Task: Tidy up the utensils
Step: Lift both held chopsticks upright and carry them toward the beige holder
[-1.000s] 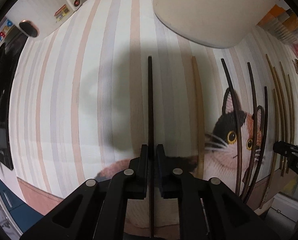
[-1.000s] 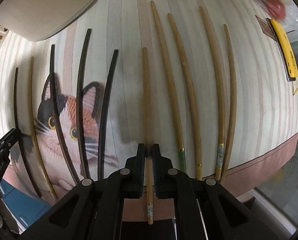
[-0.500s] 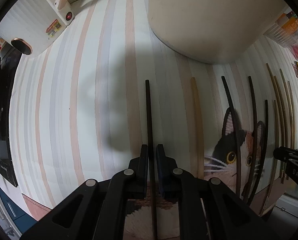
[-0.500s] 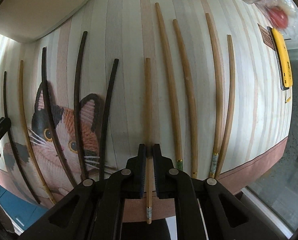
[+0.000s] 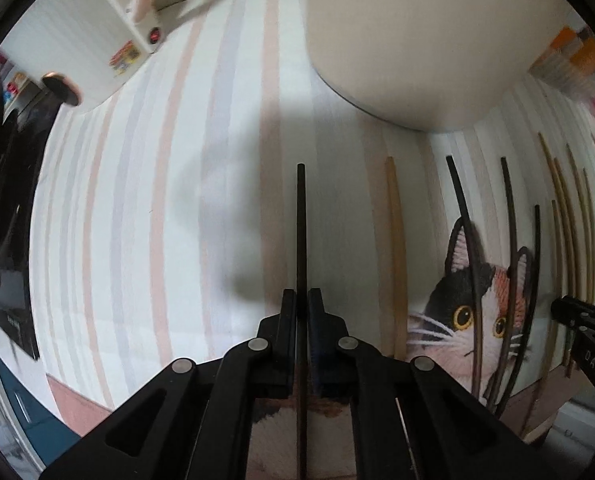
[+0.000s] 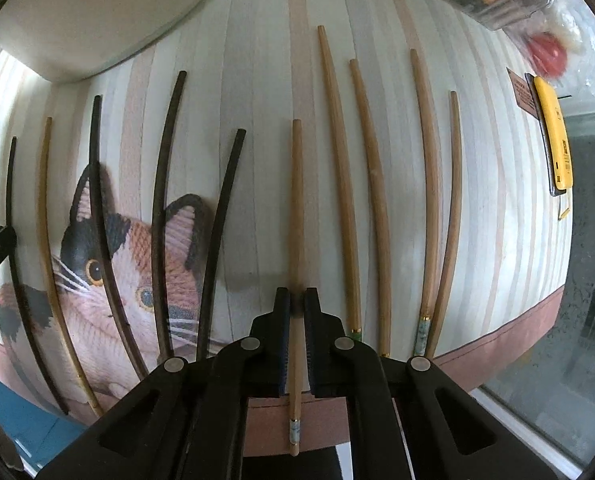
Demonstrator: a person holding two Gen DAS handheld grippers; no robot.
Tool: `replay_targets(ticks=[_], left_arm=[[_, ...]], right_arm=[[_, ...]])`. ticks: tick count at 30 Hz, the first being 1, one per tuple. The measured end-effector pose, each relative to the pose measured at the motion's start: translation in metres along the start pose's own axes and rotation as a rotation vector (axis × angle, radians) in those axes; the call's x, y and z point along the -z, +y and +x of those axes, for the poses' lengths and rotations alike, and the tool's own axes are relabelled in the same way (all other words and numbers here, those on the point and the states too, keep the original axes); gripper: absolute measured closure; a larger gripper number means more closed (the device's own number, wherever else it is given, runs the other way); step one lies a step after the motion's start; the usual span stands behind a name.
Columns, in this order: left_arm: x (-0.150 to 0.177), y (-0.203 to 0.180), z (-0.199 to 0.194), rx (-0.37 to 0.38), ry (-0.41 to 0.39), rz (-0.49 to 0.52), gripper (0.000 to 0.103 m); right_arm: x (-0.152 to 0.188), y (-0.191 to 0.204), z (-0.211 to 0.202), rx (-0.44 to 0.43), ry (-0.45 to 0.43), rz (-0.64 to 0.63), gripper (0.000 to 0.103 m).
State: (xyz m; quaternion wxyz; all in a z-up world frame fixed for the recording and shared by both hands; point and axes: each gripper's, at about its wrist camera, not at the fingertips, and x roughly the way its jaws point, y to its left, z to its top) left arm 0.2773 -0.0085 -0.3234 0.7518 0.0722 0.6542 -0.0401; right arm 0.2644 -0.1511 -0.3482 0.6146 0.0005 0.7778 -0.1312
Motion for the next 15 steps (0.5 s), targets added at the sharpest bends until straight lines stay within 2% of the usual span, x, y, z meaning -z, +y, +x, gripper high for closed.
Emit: replay_targets(ticks=[8, 15], left_arm=[[0.011, 0.021, -0.059, -0.005, -0.117, -0.122, 0.100], [0.023, 0.031, -0.105, 0.000, -0.198, -0.191, 0.100]], right_arm=[[0.017, -0.020, -0.035, -0.166, -0.123, 0.039, 0.096], [0.022, -0.037, -0.071, -0.228, -0.228, 0.033, 0.096]])
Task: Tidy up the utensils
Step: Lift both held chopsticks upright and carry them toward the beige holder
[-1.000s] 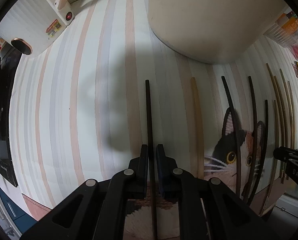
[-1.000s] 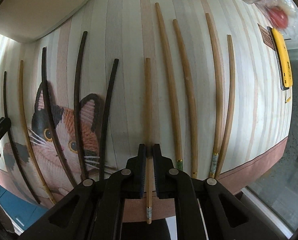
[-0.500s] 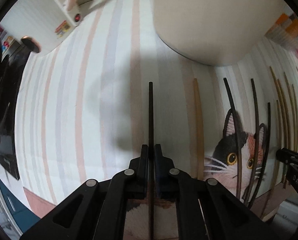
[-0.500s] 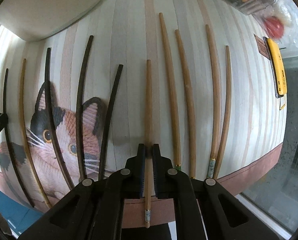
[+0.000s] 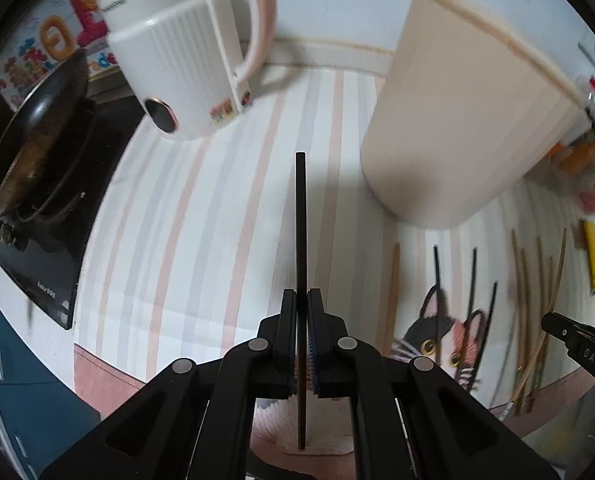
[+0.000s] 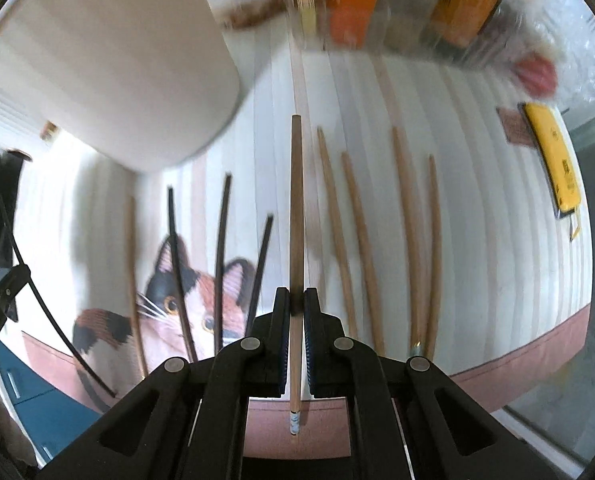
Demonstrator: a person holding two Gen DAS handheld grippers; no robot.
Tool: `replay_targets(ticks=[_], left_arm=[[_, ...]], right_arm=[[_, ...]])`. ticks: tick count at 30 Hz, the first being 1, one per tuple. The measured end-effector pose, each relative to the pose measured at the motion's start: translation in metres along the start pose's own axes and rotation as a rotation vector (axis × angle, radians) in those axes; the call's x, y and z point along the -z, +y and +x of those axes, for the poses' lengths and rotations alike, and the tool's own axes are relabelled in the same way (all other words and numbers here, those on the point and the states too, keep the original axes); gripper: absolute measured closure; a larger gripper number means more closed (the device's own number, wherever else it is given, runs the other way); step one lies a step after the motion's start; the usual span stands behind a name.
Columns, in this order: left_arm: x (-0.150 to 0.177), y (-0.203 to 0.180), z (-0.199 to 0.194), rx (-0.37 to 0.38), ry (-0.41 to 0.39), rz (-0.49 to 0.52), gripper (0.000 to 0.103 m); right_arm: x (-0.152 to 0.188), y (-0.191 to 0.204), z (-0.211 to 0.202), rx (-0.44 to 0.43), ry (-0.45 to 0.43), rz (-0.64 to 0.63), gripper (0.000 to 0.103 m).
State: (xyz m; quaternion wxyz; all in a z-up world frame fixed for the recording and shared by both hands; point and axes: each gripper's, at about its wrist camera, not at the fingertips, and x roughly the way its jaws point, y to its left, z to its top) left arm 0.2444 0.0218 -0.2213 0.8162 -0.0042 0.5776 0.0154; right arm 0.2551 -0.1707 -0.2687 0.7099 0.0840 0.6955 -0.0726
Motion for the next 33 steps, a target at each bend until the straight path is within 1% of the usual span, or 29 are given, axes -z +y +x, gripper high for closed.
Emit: replay_targets(ticks=[2, 4, 7, 9, 13, 16, 22, 27, 30, 33], left_arm=[[0.000, 0.003, -0.016, 0.004, -0.032, -0.023, 0.100], [-0.009, 0.001, -0.028, 0.008, -0.073, -0.035, 0.100], [-0.023, 0.001, -0.039, 0.009, -0.126, -0.046, 0.101], [-0.029, 0.003, -0.045, 0.022, -0.148, -0.062, 0.101], [-0.041, 0.005, -0.060, 0.049, -0.190, -0.080, 0.101], [-0.050, 0.006, -0.074, 0.067, -0.228, -0.086, 0.101], [-0.072, 0.002, -0.120, 0.091, -0.330, -0.078, 0.101], [-0.094, 0.000, -0.170, 0.133, -0.413, -0.069, 0.101], [-0.112, -0.007, -0.194, 0.166, -0.447, -0.055, 0.101], [-0.129, -0.015, -0.208, 0.177, -0.478, -0.037, 0.101]], right_arm=[[-0.002, -0.002, -0.013, -0.024, -0.035, 0.003, 0.096], [-0.007, -0.005, -0.025, -0.049, -0.062, 0.000, 0.096], [-0.019, -0.009, -0.040, -0.078, -0.102, -0.013, 0.096], [-0.023, -0.004, -0.052, -0.096, -0.126, -0.024, 0.096], [-0.031, 0.001, -0.070, -0.104, -0.170, -0.045, 0.096], [-0.038, 0.003, -0.091, -0.111, -0.220, -0.049, 0.096], [-0.057, 0.010, -0.135, -0.152, -0.308, -0.041, 0.096], [-0.084, 0.018, -0.177, -0.213, -0.366, -0.046, 0.096], [-0.104, 0.029, -0.206, -0.228, -0.418, -0.059, 0.096], [-0.126, 0.039, -0.230, -0.227, -0.475, -0.074, 0.096]])
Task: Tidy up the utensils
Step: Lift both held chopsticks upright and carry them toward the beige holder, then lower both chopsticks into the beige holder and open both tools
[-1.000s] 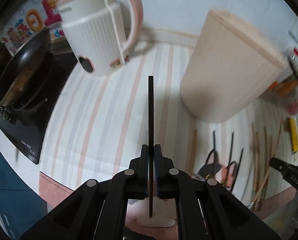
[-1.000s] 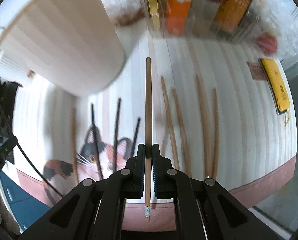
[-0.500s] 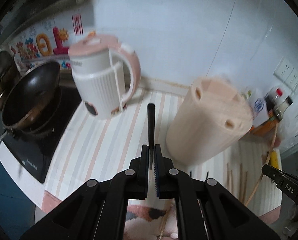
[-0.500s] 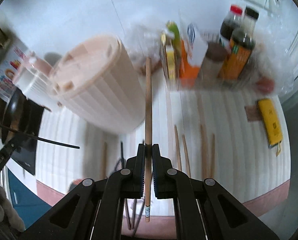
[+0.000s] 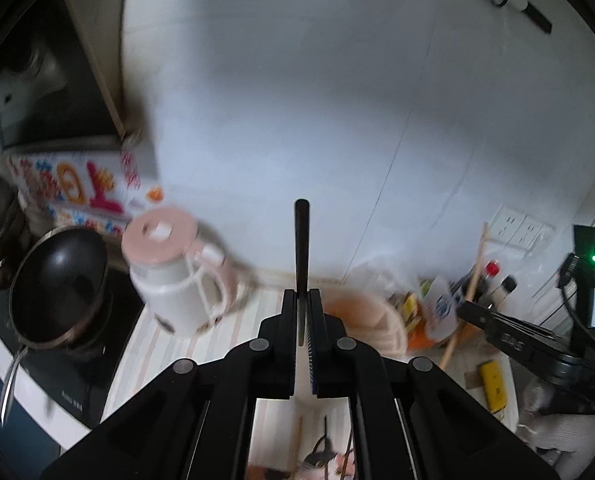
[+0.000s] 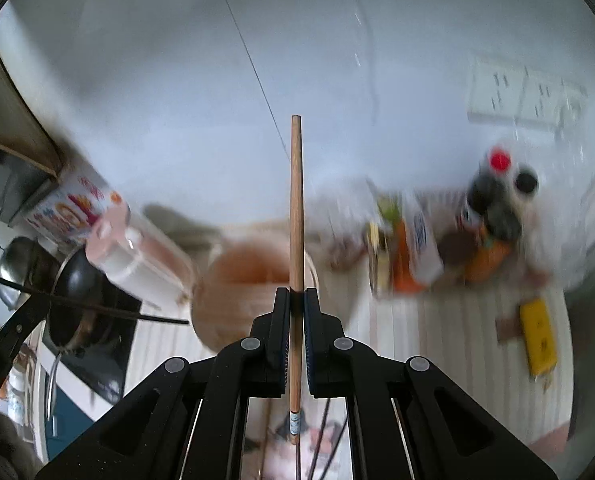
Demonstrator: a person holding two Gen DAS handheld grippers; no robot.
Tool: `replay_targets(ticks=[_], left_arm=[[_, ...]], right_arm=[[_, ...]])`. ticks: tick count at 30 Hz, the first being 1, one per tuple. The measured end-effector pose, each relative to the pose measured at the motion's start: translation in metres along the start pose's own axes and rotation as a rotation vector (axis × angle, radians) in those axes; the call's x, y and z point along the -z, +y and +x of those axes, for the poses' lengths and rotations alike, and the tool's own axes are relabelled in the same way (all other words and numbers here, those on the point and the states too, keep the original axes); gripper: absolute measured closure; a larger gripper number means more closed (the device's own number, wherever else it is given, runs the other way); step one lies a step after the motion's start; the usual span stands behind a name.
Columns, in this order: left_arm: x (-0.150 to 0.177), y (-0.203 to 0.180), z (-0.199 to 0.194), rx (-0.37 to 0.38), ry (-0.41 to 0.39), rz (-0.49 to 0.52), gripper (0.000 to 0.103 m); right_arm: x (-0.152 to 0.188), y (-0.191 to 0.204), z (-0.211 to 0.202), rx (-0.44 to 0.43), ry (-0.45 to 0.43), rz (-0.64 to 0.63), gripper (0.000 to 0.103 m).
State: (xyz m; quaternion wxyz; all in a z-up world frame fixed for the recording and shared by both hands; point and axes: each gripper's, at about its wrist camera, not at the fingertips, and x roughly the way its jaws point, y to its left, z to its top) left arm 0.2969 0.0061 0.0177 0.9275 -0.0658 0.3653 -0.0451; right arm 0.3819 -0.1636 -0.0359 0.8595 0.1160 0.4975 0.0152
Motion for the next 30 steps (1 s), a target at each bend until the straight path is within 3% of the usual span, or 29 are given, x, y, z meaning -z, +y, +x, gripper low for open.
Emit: replay_targets(ticks=[6, 12, 15, 21, 30], left_arm=[[-0.036, -0.017, 0.026, 0.029, 0.013, 0.010, 0.101], [-0.043, -0.027, 0.073, 0.038, 0.072, 0.027, 0.101], [-0.045, -0.026, 0.086, 0.080, 0.119, 0.009, 0.103], [-0.042, -0.023, 0.096, 0.095, 0.134, 0.016, 0.103], [-0.034, -0.021, 0.099, 0.077, 0.159, 0.007, 0.103]], right_arm=[[-0.051, 0.015, -0.001, -0.010, -0.121, -0.001, 0.096], [-0.079, 0.019, 0.026, 0.002, -0.195, 0.006, 0.096], [-0.083, 0.019, 0.045, 0.000, -0.201, 0.014, 0.096], [-0.082, 0.010, 0.076, -0.016, -0.181, 0.043, 0.096], [-0.069, 0.009, 0.092, -0.033, -0.135, 0.036, 0.096]])
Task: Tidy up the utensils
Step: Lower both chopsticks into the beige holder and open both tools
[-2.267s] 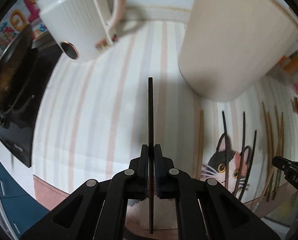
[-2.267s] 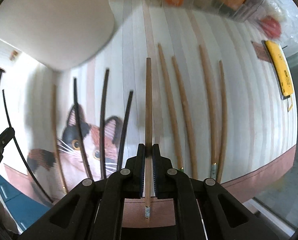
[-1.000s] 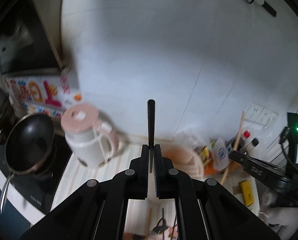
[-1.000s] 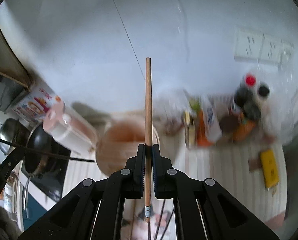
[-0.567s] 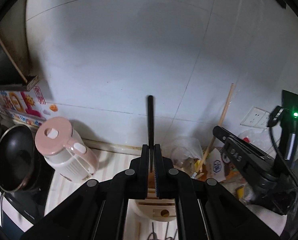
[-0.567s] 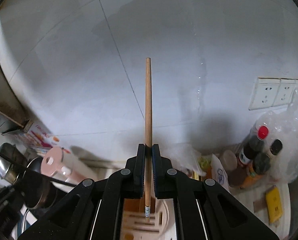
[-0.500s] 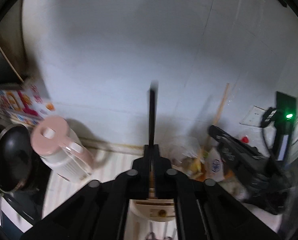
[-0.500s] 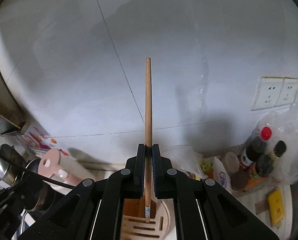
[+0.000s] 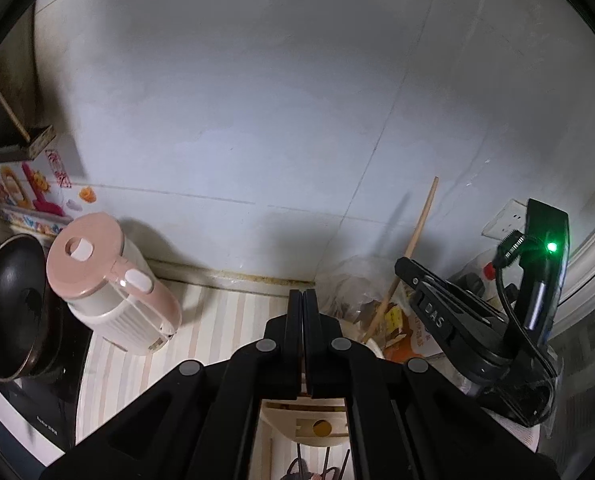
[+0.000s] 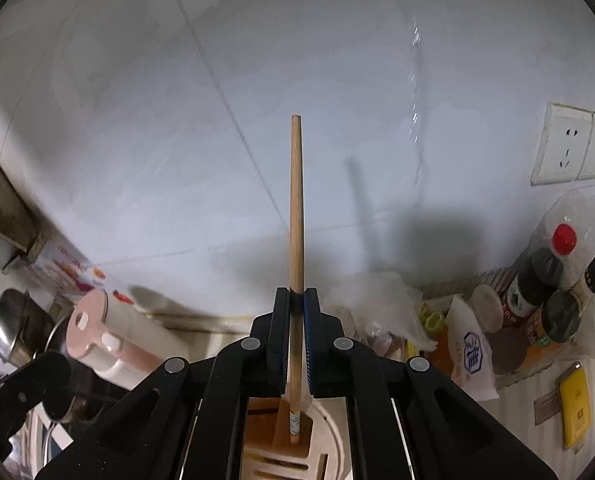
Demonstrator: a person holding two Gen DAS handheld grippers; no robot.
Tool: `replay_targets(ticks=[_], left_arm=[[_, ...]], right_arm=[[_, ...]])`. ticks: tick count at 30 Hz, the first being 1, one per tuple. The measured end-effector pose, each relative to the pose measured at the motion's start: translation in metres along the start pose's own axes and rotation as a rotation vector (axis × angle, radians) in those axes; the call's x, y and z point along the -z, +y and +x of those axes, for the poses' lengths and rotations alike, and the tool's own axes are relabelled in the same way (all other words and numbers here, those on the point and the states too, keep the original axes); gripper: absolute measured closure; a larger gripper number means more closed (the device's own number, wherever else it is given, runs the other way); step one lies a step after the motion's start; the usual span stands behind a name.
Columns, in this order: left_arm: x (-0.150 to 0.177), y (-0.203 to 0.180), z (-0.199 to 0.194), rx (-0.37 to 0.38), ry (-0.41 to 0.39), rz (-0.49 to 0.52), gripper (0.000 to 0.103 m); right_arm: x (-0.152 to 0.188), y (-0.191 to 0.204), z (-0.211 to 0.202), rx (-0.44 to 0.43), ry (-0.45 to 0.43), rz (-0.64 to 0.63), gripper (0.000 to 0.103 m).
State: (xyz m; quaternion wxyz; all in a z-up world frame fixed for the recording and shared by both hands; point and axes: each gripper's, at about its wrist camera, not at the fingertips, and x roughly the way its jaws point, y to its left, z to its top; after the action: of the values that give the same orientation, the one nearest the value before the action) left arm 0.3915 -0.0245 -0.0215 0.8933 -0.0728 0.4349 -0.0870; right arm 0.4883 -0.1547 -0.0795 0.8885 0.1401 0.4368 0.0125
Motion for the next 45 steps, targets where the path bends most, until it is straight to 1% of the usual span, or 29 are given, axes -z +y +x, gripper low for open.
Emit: replay_targets(ticks=[4, 5, 6, 7, 8, 9, 10, 11, 12, 13, 14, 16, 18, 21, 24, 25, 26, 28, 29, 30, 32, 34, 37, 40, 42, 43, 44, 45], left_arm=[[0.008, 0.007, -0.002, -0.017, 0.006, -0.015, 0.103], [0.010, 0.008, -0.004, -0.028, 0.003, -0.016, 0.103], [0.012, 0.009, -0.008, -0.051, 0.001, -0.019, 0.099], [0.013, 0.011, -0.011, -0.072, -0.003, -0.023, 0.098], [0.015, 0.013, -0.014, -0.093, -0.010, -0.026, 0.098], [0.017, 0.015, -0.020, -0.126, -0.024, -0.023, 0.097], [0.020, 0.017, -0.024, -0.150, -0.035, -0.024, 0.091], [0.024, 0.020, -0.029, -0.166, -0.047, -0.029, 0.084], [0.028, 0.023, -0.034, -0.175, -0.063, -0.034, 0.059], [0.032, 0.027, -0.038, -0.185, -0.081, -0.038, 0.034], [0.038, 0.029, -0.043, -0.199, -0.105, -0.042, 0.030], [0.049, 0.031, -0.045, -0.214, -0.128, -0.043, 0.030], [0.055, 0.032, -0.035, -0.211, -0.105, -0.036, 0.030], [0.062, 0.024, -0.017, -0.181, -0.064, -0.029, 0.031], [0.065, 0.018, 0.002, -0.155, -0.044, -0.006, 0.032], [0.065, 0.017, 0.009, -0.150, -0.037, -0.002, 0.034], [0.064, 0.015, 0.017, -0.145, -0.027, -0.004, 0.039], [0.057, 0.013, 0.036, -0.142, -0.003, -0.014, 0.080], [0.054, 0.014, 0.043, -0.144, 0.005, -0.020, 0.089], [0.049, 0.014, 0.048, -0.130, -0.002, -0.026, 0.094], [0.043, 0.009, 0.049, -0.129, -0.016, -0.018, 0.096], [0.034, 0.002, 0.042, -0.100, -0.020, -0.001, 0.100], [0.022, -0.011, 0.034, -0.095, -0.024, 0.046, 0.100], [0.008, -0.021, 0.040, -0.079, -0.006, 0.071, 0.100], [0.001, -0.025, 0.048, -0.066, 0.030, 0.074, 0.097], [-0.001, -0.026, 0.052, -0.060, 0.062, 0.070, 0.095], [-0.001, -0.026, 0.051, -0.053, 0.079, 0.064, 0.095], [-0.001, -0.026, 0.046, -0.052, 0.076, 0.060, 0.095]], right_arm=[[0.012, 0.004, 0.002, -0.005, 0.032, -0.045, 0.096], [0.015, 0.006, 0.004, -0.013, 0.054, -0.063, 0.096], [0.017, 0.008, 0.006, -0.024, 0.080, -0.074, 0.096], [0.020, 0.008, 0.008, -0.038, 0.108, -0.078, 0.095], [0.022, 0.009, 0.008, -0.041, 0.124, -0.084, 0.092], [0.025, 0.009, 0.006, -0.038, 0.133, -0.094, 0.082], [0.026, 0.008, 0.002, -0.042, 0.132, -0.093, 0.068], [0.027, 0.007, -0.003, -0.047, 0.126, -0.086, 0.062], [0.027, 0.004, -0.009, -0.046, 0.118, -0.075, 0.059], [0.027, 0.001, -0.016, -0.045, 0.109, -0.062, 0.059], [0.028, -0.002, -0.023, -0.041, 0.100, -0.050, 0.058], [0.031, -0.009, -0.035, -0.022, 0.087, -0.026, 0.058], [0.038, -0.016, -0.042, 0.021, 0.086, -0.011, 0.058], [0.053, -0.028, -0.044, 0.090, 0.093, 0.015, 0.058], [0.071, -0.045, -0.039, 0.113, 0.120, 0.054, 0.058], [0.076, -0.050, -0.037, 0.123, 0.129, 0.068, 0.058], [0.080, -0.055, -0.035, 0.127, 0.136, 0.080, 0.058], [0.087, -0.063, -0.031, 0.137, 0.150, 0.094, 0.058], [0.089, -0.065, -0.029, 0.141, 0.155, 0.099, 0.058], [0.090, -0.069, -0.028, 0.144, 0.156, 0.105, 0.058], [0.090, -0.073, -0.026, 0.157, 0.159, 0.107, 0.058], [0.088, -0.076, -0.024, 0.160, 0.159, 0.113, 0.058], [0.079, -0.081, -0.026, 0.176, 0.145, 0.121, 0.058], [0.068, -0.083, -0.025, 0.179, 0.139, 0.132, 0.058], [0.064, -0.082, -0.024, 0.180, 0.137, 0.135, 0.058], [0.063, -0.081, -0.024, 0.179, 0.138, 0.134, 0.058], [0.062, -0.081, -0.024, 0.181, 0.140, 0.133, 0.058], [0.062, -0.080, -0.023, 0.180, 0.147, 0.129, 0.058]])
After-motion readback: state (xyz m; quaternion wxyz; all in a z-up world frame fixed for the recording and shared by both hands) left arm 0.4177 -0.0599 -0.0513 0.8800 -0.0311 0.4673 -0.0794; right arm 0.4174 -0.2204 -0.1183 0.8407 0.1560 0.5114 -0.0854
